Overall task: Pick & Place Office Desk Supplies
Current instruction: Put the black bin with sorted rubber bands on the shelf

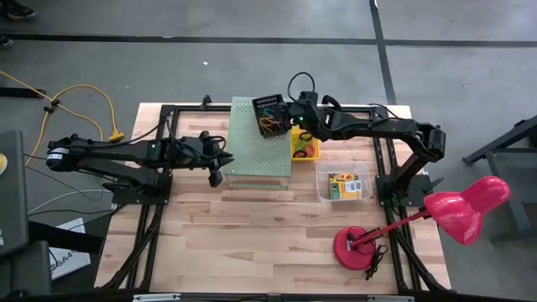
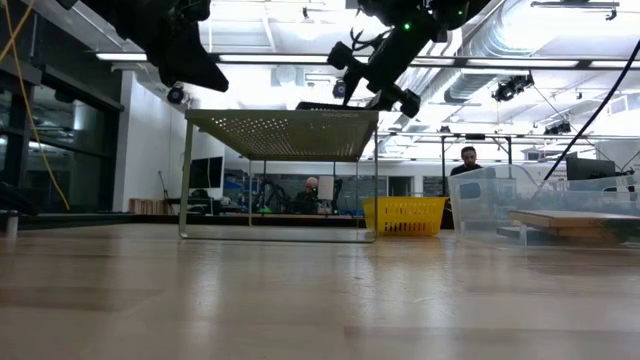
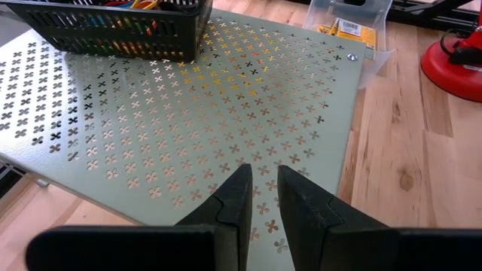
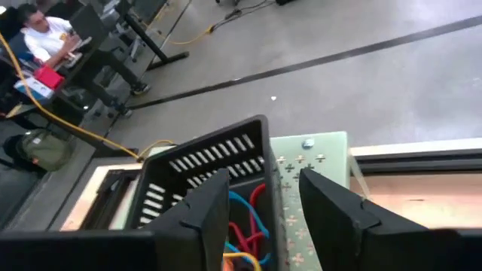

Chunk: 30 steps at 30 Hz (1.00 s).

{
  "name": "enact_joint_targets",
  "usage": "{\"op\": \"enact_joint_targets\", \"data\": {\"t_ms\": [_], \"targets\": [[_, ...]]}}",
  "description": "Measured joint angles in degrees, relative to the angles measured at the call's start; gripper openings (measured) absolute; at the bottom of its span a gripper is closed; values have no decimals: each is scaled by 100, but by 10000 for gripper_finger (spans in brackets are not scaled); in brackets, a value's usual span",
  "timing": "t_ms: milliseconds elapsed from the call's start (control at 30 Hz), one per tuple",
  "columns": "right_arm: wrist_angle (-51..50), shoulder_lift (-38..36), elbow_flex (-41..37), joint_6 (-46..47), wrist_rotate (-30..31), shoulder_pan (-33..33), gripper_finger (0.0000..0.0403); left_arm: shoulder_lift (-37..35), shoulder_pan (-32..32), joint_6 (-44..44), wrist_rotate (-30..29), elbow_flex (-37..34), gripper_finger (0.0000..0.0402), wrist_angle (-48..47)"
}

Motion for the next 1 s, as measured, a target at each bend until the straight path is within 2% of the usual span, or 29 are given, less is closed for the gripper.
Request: {"op": "enact_joint_targets", "data": {"t_ms": [333, 700, 1000], "targets": [[-125, 1, 0, -544, 694, 63, 124, 0, 0, 0, 2, 0, 60, 0], [-1376, 0, 0, -557, 506, 63, 115, 2, 0, 0, 7, 0, 60, 0], [-1355, 0, 0, -551, 108, 66, 113, 1, 0, -2, 7, 0, 60, 0]]}}
